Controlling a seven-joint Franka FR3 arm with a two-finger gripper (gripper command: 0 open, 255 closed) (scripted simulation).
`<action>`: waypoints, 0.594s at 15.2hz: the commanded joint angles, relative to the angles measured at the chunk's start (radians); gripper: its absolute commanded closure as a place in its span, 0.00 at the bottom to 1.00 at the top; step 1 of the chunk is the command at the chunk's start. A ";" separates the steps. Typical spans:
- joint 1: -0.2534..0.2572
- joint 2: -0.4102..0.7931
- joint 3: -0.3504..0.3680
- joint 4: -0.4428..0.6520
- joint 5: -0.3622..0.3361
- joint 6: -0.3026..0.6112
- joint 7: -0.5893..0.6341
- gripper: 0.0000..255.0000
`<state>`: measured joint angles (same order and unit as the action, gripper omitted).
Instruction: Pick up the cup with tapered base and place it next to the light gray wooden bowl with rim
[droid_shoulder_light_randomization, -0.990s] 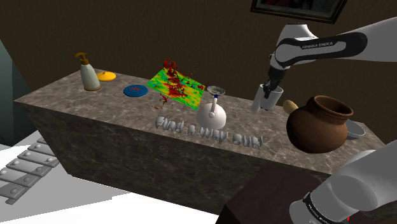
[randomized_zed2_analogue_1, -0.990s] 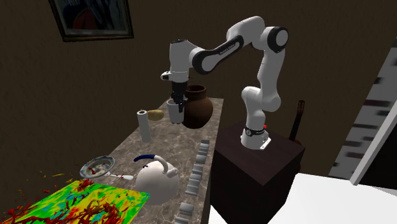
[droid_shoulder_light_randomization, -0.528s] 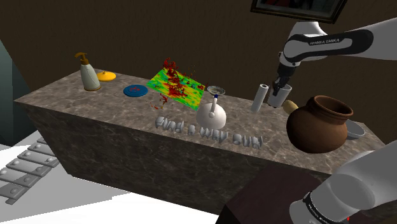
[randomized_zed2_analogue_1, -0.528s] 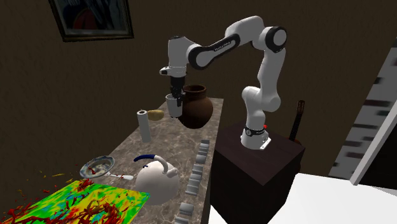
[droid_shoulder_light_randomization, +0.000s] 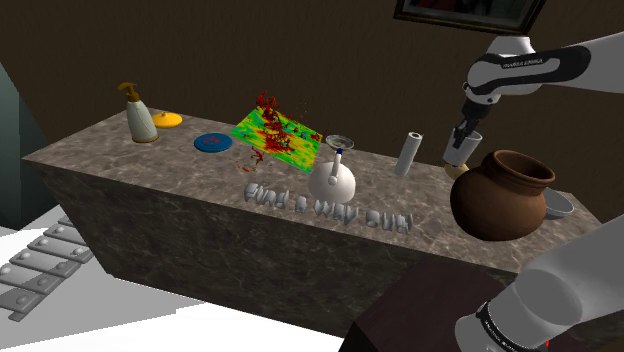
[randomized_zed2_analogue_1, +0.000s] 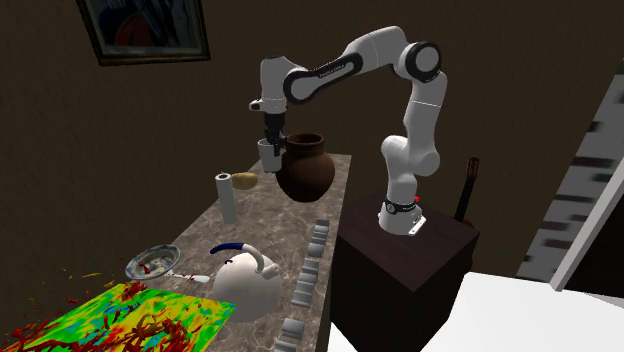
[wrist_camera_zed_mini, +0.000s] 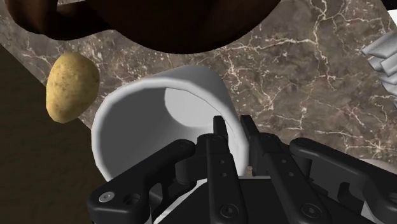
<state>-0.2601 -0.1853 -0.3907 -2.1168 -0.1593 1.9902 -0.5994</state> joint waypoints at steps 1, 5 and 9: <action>-0.019 0.028 -0.034 0.025 0.008 0.008 -0.057 1.00; -0.056 0.094 -0.097 0.094 0.039 0.011 -0.172 1.00; -0.098 0.180 -0.154 0.181 0.090 0.008 -0.293 1.00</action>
<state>-0.3470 -0.0191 -0.5316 -1.9472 -0.0776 1.9958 -0.8644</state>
